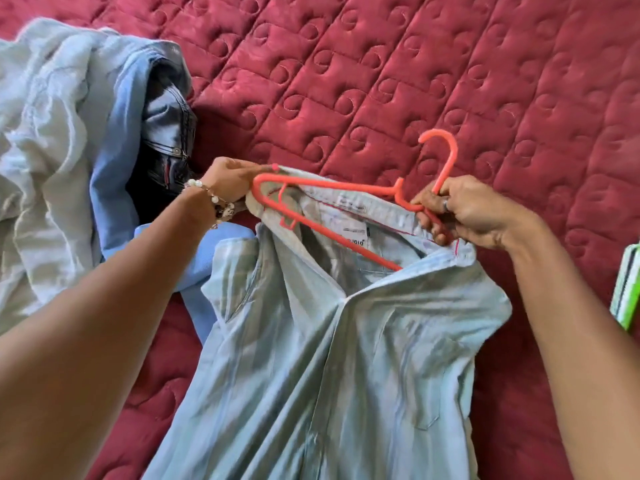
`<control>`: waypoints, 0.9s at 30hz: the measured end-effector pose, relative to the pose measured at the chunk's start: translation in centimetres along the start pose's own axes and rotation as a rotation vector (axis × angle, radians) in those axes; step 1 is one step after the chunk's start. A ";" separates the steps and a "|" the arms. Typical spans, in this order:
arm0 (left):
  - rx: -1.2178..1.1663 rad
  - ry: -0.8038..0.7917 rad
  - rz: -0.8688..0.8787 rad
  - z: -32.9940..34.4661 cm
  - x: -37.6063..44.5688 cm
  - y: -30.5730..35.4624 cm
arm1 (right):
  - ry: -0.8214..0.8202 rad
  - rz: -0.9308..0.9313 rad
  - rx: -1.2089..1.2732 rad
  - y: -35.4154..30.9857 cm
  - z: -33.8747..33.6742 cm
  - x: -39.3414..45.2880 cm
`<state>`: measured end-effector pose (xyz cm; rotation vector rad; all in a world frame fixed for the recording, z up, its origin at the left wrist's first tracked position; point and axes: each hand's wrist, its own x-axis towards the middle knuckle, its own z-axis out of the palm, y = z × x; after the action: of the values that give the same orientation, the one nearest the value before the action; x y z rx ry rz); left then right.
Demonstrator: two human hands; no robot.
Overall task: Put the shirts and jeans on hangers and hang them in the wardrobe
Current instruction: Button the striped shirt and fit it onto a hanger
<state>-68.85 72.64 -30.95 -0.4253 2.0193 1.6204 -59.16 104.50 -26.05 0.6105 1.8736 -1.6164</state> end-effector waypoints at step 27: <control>0.285 0.262 0.106 9.0 0.0 6.4 | 0.207 -0.104 -0.683 -4.5 0.7 6.8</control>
<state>-70.59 82.92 -27.16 -0.4488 2.4641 1.3620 -67.00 102.85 -27.55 0.3887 2.4579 -0.8838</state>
